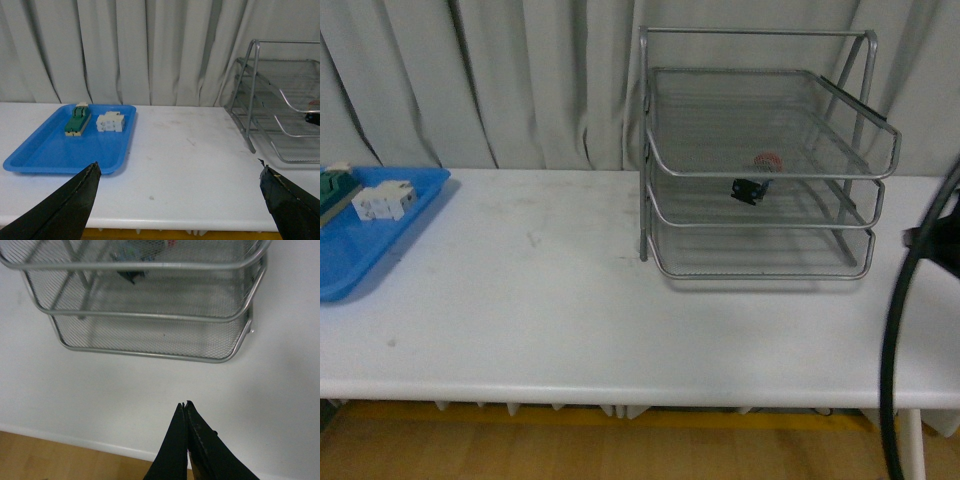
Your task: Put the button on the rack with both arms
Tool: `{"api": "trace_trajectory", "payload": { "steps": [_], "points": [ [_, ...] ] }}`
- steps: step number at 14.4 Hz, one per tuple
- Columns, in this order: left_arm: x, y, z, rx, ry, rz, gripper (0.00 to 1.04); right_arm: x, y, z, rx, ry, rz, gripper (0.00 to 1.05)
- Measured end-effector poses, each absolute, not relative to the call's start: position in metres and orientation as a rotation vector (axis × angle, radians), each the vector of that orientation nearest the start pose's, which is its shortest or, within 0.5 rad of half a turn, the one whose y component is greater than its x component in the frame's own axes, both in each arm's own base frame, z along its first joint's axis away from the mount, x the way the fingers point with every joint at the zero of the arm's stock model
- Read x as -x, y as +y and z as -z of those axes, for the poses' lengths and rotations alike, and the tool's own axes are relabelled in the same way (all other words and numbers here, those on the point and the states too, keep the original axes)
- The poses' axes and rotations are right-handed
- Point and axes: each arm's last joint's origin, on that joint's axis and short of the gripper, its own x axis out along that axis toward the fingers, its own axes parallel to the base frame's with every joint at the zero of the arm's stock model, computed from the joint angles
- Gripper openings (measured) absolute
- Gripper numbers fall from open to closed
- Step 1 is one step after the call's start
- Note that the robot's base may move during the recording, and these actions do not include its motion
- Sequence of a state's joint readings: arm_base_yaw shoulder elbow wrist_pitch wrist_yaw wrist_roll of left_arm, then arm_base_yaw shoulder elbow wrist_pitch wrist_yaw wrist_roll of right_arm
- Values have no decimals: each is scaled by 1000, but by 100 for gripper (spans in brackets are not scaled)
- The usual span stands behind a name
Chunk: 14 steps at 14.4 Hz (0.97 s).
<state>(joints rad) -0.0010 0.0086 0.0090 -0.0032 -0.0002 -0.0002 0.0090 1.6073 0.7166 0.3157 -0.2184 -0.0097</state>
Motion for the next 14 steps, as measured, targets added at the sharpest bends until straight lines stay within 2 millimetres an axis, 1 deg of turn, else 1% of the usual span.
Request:
{"api": "trace_trajectory", "payload": {
  "steps": [1,2,3,4,5,6,7,8,9,10,11,12,13,14],
  "points": [
    [-98,0,-166,0,3,1,98,-280,-17,-174,-78,467,-175,2],
    [-98,0,-166,0,3,1,98,-261,-38,-177,-105,437,-118,2],
    [-98,0,-166,0,2,1,98,-245,-58,-174,-117,435,-45,2],
    [-98,0,-166,0,3,1,98,-235,-72,-175,-144,443,-8,2],
    [-98,0,-166,0,3,1,98,-222,-88,-186,-150,400,39,2],
    [-98,0,-166,0,2,1,98,-215,-92,-195,-150,372,51,2],
    [-98,0,-166,0,2,1,98,-210,-92,-204,-119,288,44,2],
    [-98,0,-166,0,2,1,98,-207,-87,-206,-59,161,32,2],
    [-98,0,-166,0,3,2,98,-192,-67,-201,-20,76,5,2],
    [-98,0,-166,0,2,1,98,-174,-44,-196,-10,67,-13,2],
    [-98,0,-166,0,3,1,98,-156,-25,-196,2,47,-3,2],
    [-98,0,-166,0,2,1,98,-143,-12,-191,6,45,-2,2],
    [-98,0,-166,0,2,1,98,-127,1,-182,10,29,-27,2],
    [-98,0,-166,0,2,1,98,-124,1,-183,10,3,-10,2]
  ]
}}
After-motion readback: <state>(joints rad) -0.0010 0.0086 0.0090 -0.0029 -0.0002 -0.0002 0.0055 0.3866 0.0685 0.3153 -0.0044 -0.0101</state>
